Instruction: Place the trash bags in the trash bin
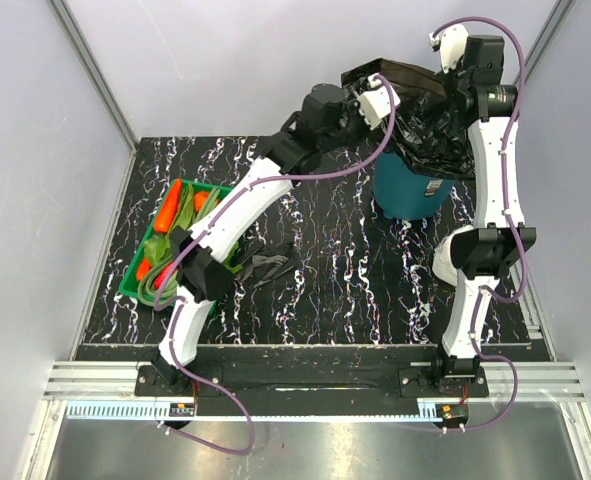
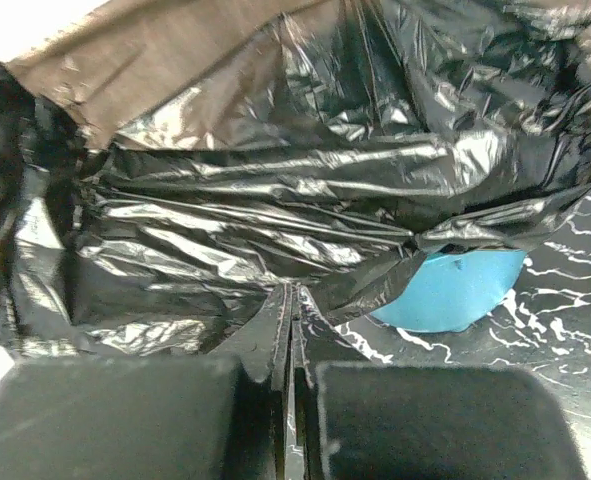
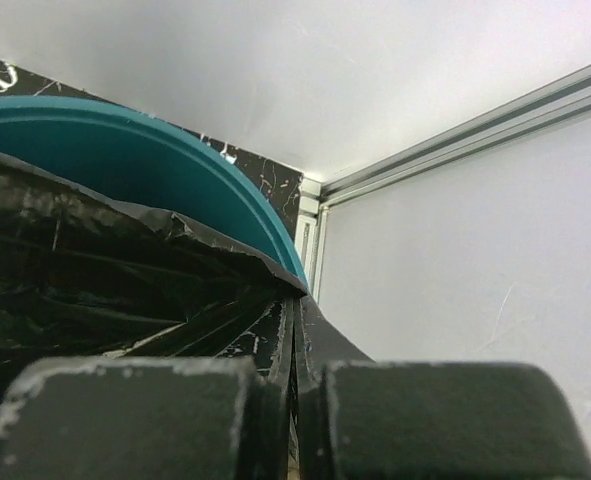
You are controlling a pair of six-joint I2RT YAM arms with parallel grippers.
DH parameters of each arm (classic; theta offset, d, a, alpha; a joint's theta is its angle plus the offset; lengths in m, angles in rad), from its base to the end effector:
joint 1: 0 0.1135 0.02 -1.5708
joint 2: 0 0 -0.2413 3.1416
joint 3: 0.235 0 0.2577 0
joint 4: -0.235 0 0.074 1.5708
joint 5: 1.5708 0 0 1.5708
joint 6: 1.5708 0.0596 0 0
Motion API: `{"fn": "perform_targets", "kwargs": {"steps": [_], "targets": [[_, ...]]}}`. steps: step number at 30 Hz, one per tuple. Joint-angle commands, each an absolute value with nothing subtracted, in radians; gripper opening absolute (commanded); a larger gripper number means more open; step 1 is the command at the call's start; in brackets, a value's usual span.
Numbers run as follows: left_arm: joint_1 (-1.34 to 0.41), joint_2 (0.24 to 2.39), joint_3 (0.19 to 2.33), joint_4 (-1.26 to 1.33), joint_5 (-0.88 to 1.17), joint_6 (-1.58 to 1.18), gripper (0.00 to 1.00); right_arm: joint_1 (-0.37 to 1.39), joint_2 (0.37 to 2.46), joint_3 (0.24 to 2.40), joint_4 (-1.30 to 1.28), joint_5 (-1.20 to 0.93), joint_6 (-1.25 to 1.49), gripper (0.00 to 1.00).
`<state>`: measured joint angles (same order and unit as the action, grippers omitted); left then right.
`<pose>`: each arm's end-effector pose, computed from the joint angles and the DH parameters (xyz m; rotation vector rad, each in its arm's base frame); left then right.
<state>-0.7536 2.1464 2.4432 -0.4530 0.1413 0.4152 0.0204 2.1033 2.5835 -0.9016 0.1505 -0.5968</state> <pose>0.3624 -0.3516 0.4259 1.0456 1.3904 -0.3711 0.4584 0.0004 0.4360 -0.5202 1.9571 -0.5185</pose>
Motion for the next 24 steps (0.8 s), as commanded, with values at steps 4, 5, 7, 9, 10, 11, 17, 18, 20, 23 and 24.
{"fn": "perform_targets", "kwargs": {"steps": [4, 5, 7, 9, 10, 11, 17, 18, 20, 23, 24], "targets": [[-0.744, 2.217, 2.445, -0.311, 0.103, 0.453, 0.00, 0.018, 2.203, 2.669, -0.793, 0.201, -0.646, 0.00], [-0.744, 2.218, 2.441, -0.311, 0.115, 0.451, 0.00, 0.020, 2.212, 2.672, -0.789, 0.199, -0.650, 0.00], [-0.739, 2.229, 2.442, -0.308, 0.124, 0.449, 0.00, 0.020, 2.235, 2.672, -0.778, 0.206, -0.661, 0.00], [-0.733, 2.236, 2.442, -0.308, 0.138, 0.443, 0.00, 0.018, 2.255, 2.674, -0.776, 0.206, -0.679, 0.00], [-0.730, 2.240, 2.444, -0.310, 0.150, 0.436, 0.00, 0.018, 2.261, 2.674, -0.776, 0.207, -0.686, 0.00], [-0.726, 2.243, 2.445, -0.311, 0.156, 0.430, 0.00, 0.018, 2.267, 2.669, -0.776, 0.206, -0.687, 0.00], [-0.718, 2.250, 2.447, -0.310, 0.169, 0.426, 0.00, 0.017, 2.283, 2.661, -0.758, 0.213, -0.706, 0.00], [-0.718, 2.253, 2.450, -0.307, 0.170, 0.431, 0.00, 0.017, 2.286, 2.661, -0.750, 0.213, -0.707, 0.00], [-0.718, 2.256, 2.450, -0.298, 0.173, 0.434, 0.00, 0.015, 2.284, 2.665, -0.738, 0.219, -0.713, 0.00], [-0.718, 2.260, 2.448, -0.295, 0.173, 0.436, 0.00, 0.015, 2.286, 2.671, -0.729, 0.225, -0.722, 0.00], [-0.718, 2.258, 2.448, -0.295, 0.175, 0.436, 0.00, 0.015, 2.283, 2.672, -0.727, 0.227, -0.724, 0.00]]}}
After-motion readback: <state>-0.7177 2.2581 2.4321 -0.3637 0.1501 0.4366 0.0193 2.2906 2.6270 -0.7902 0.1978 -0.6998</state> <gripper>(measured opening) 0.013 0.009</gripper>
